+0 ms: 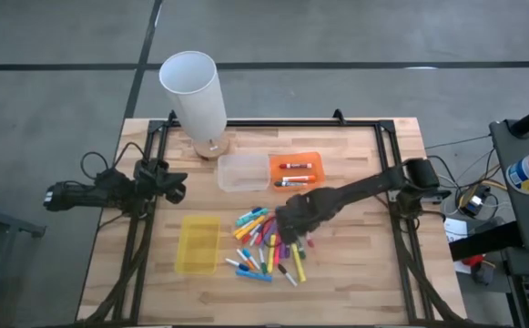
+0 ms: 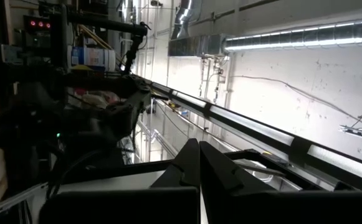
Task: Pick & Place Markers
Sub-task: Put the pink marker into the orange bin
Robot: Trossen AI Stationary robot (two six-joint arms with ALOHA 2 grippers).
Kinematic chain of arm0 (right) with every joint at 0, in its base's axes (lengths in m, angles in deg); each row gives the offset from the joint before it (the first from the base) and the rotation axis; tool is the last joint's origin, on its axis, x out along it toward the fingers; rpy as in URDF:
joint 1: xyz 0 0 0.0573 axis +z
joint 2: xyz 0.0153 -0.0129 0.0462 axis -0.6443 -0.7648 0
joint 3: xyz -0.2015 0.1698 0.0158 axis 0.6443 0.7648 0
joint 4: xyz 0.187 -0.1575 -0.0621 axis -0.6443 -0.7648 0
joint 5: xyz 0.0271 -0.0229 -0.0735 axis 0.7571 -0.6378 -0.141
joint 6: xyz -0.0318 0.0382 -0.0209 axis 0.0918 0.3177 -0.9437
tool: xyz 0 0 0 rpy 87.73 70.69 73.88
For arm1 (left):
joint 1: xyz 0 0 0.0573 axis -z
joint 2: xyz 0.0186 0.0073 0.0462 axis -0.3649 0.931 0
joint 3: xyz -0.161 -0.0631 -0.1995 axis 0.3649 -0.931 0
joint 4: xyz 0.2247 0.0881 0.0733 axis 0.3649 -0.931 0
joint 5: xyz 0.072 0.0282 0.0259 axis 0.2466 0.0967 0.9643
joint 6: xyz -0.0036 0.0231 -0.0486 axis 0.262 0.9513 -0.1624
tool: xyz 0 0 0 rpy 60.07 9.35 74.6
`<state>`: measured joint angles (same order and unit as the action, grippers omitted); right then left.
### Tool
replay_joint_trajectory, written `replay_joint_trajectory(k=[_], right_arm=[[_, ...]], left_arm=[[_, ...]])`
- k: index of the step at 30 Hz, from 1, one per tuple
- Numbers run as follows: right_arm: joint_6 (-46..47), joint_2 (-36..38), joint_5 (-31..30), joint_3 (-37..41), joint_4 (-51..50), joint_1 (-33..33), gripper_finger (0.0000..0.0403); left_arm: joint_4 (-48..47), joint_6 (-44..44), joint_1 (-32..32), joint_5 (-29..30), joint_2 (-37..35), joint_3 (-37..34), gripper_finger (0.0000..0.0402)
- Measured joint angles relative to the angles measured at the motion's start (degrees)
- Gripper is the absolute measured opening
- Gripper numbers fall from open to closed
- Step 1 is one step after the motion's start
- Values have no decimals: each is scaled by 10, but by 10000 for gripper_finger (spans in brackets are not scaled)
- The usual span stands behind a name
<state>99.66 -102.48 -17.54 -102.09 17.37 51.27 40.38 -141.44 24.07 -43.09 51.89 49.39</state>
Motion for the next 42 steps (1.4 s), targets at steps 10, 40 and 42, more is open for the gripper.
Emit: replay_joint_trajectory(k=[10, 40, 42], right_arm=[[-21, 101, -109, 0, 1, -62, 58], [-409, 142, -224, -1, 51, -180, 60], [-478, 133, -225, -1, 51, -190, 60]], left_arm=[[-1, 6, -1, 22, 0, 0, 0], [-1, 6, 0, 31, 0, 0, 0], [-1, 6, 0, 31, 0, 0, 0]])
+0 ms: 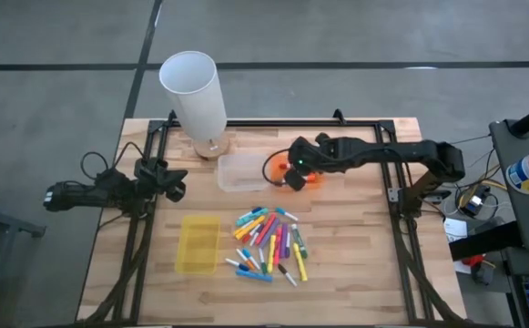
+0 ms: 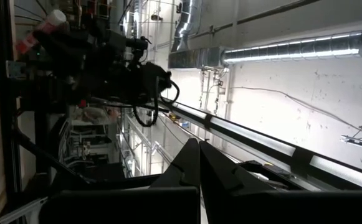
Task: Pick & Place Markers
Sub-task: Put the pink marker into the orange bin
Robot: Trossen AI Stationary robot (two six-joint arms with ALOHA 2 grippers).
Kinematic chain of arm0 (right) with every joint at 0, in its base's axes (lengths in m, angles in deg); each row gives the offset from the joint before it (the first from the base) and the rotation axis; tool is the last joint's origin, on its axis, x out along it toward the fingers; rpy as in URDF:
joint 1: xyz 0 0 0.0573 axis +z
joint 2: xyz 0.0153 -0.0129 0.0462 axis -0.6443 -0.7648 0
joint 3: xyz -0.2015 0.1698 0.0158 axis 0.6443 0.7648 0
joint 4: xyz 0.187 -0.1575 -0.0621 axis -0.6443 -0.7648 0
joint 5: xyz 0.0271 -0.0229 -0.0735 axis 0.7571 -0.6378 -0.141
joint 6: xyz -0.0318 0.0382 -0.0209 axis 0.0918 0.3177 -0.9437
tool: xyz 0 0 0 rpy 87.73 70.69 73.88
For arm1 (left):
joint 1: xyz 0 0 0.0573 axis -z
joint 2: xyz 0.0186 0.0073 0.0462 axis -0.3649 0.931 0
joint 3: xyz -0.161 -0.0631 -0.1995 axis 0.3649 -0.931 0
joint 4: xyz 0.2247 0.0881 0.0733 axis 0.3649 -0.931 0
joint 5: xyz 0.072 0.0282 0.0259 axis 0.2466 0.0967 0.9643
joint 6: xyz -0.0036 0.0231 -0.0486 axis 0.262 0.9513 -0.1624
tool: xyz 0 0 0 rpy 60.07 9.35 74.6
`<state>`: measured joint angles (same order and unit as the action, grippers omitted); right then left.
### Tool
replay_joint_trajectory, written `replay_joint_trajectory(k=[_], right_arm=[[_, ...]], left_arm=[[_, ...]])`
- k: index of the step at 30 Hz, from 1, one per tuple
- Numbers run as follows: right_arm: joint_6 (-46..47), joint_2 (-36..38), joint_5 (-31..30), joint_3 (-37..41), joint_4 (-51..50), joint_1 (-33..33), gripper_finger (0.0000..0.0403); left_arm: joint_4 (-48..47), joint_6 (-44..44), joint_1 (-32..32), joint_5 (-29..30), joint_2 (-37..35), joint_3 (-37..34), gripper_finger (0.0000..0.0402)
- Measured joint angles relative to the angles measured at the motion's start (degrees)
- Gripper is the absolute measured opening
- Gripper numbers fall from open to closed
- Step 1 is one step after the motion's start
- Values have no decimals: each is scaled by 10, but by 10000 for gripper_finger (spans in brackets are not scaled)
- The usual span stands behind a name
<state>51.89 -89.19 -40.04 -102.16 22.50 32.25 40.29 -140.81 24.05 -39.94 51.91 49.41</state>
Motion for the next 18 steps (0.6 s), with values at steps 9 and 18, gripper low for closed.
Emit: replay_joint_trajectory(k=[9, 18], right_arm=[[-327, -82, 3, 0, -1, -11, 60], [-356, -139, -2, 0, -2, -12, 64]], left_arm=[[0, 0, 0, 0, 0, 0, 0], [0, 0, 0, -2, 0, 0, 0]])
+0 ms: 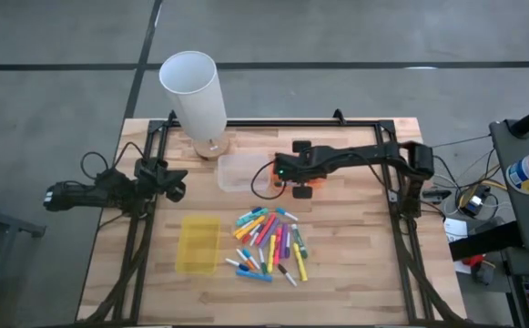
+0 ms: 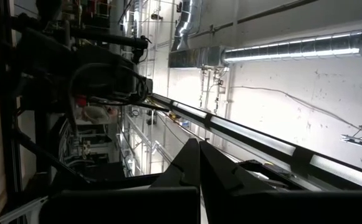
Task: Pick & Place Markers
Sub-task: Put the pink marker into the orange bin, then put the green marker into the orange bin
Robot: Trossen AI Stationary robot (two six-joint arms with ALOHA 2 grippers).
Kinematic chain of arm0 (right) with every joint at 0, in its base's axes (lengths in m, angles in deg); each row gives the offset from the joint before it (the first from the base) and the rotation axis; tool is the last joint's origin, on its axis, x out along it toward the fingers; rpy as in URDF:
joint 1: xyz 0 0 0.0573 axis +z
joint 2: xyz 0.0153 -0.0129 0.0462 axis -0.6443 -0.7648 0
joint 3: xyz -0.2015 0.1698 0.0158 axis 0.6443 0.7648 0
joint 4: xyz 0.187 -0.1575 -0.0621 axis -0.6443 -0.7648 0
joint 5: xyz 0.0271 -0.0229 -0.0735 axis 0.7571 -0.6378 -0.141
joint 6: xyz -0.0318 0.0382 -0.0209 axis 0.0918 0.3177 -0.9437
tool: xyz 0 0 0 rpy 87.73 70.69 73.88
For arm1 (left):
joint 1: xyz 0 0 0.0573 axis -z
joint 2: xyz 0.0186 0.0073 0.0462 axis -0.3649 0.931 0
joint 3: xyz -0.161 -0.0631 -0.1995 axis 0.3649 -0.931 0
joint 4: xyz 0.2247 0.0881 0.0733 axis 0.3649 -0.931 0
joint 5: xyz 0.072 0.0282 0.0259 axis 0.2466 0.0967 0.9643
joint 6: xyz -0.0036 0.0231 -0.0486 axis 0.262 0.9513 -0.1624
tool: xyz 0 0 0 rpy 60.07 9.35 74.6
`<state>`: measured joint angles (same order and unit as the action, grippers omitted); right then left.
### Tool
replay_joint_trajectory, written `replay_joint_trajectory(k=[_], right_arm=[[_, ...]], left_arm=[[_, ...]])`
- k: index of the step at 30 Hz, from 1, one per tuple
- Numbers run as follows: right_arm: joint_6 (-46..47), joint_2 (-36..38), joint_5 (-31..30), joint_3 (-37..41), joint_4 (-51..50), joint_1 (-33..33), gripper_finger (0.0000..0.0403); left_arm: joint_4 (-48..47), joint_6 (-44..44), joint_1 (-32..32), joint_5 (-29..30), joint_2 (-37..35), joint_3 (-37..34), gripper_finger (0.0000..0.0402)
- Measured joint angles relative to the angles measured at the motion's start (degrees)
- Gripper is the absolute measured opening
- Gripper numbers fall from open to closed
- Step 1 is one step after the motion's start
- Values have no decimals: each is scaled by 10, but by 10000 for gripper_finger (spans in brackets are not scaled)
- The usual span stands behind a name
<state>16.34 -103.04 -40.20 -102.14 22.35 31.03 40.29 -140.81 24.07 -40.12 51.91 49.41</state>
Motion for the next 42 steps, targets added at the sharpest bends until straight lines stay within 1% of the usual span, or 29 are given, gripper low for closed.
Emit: replay_joint_trajectory(k=[3, 9, 12, 19, 22, 28, 30, 34, 38, 42], right_arm=[[1, -3, -2, 0, 0, 0, 73], [71, 1, -59, -1, -2, 1, 99], [89, 2, -60, -10, -11, 0, 117], [94, 3, -59, -27, -18, 1, 159], [124, 3, -59, -53, -34, 3, 169], [283, 3, -50, -136, -75, 20, 173], [330, 3, -33, -167, -92, 30, 173], [410, 3, 16, -213, -93, 52, 173], [483, 4, 37, -234, -87, 78, 173], [553, 4, 62, -235, -88, 107, 169]], left_arm=[[0, 0, 0, 0, 0, 0, 0], [0, 0, 0, 0, 0, 0, 0], [0, 0, -1, 0, 0, 0, 0], [0, 0, -1, 7, 0, 0, 0], [0, -1, -1, 7, 0, 0, 0], [7, -2, 0, 9, 0, 0, 0], [13, -2, 0, 9, 0, 0, 0], [36, -2, 0, 9, 0, 0, 0], [60, -3, 0, 9, 0, 0, 0], [85, -3, 0, 9, 0, 0, 0]])
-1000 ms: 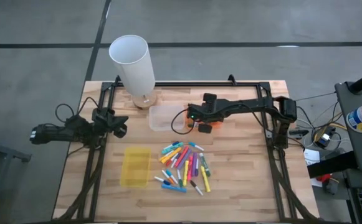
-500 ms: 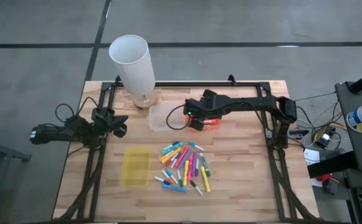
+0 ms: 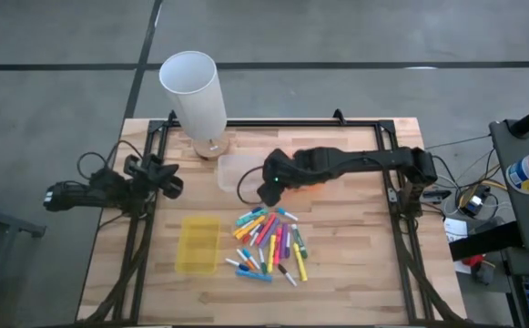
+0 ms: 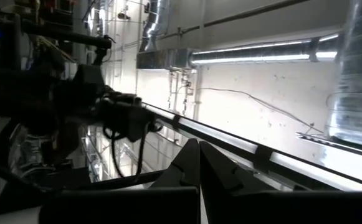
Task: Pick & Place Markers
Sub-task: Put the green marker into the orange bin
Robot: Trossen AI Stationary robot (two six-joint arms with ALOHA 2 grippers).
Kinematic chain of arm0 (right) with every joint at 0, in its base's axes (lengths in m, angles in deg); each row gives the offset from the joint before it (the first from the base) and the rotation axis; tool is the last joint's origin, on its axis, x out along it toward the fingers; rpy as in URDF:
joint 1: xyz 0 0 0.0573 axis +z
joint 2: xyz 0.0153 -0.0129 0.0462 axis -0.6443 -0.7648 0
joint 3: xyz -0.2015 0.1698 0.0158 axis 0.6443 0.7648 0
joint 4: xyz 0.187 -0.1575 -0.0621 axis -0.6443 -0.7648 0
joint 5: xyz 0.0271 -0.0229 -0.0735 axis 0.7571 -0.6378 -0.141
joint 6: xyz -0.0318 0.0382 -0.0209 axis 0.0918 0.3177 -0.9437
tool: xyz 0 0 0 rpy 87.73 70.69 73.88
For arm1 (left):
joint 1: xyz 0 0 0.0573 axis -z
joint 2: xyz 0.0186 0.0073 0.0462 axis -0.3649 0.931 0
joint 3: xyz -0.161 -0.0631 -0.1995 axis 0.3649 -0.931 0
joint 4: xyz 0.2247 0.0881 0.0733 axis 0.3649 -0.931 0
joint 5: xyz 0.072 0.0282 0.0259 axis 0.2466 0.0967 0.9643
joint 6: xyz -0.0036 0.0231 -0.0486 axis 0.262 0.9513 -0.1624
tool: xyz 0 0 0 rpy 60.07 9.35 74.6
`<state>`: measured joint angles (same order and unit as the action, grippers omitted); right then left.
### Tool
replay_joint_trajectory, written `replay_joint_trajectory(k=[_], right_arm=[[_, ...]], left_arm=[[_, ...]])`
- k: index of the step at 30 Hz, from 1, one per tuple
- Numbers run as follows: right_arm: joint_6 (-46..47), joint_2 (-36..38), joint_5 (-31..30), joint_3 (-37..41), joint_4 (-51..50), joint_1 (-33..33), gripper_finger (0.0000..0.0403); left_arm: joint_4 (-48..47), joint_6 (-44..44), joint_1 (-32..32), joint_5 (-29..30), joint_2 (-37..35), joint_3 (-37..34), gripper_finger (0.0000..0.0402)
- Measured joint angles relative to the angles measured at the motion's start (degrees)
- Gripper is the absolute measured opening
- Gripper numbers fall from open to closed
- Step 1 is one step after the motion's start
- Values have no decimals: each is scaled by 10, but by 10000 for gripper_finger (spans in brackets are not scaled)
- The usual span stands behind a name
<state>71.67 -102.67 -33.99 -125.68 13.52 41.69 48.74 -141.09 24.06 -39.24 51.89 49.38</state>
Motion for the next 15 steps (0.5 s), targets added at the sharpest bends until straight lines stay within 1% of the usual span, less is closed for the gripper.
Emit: replay_joint_trajectory(k=[3, 6, 10, 15], right_arm=[[50, 0, 47, 0, -3, 19, 165], [58, 0, 81, 1, -9, 38, 159], [50, 0, 89, 1, -51, 60, 152], [51, 0, 89, 2, -128, 74, 143]], left_arm=[[15, 2, 0, 5, 0, 0, 0], [15, 19, 0, 28, 0, 0, 0], [15, 52, 0, 71, 0, 0, 0], [15, 67, 0, 135, 0, 0, 0]])
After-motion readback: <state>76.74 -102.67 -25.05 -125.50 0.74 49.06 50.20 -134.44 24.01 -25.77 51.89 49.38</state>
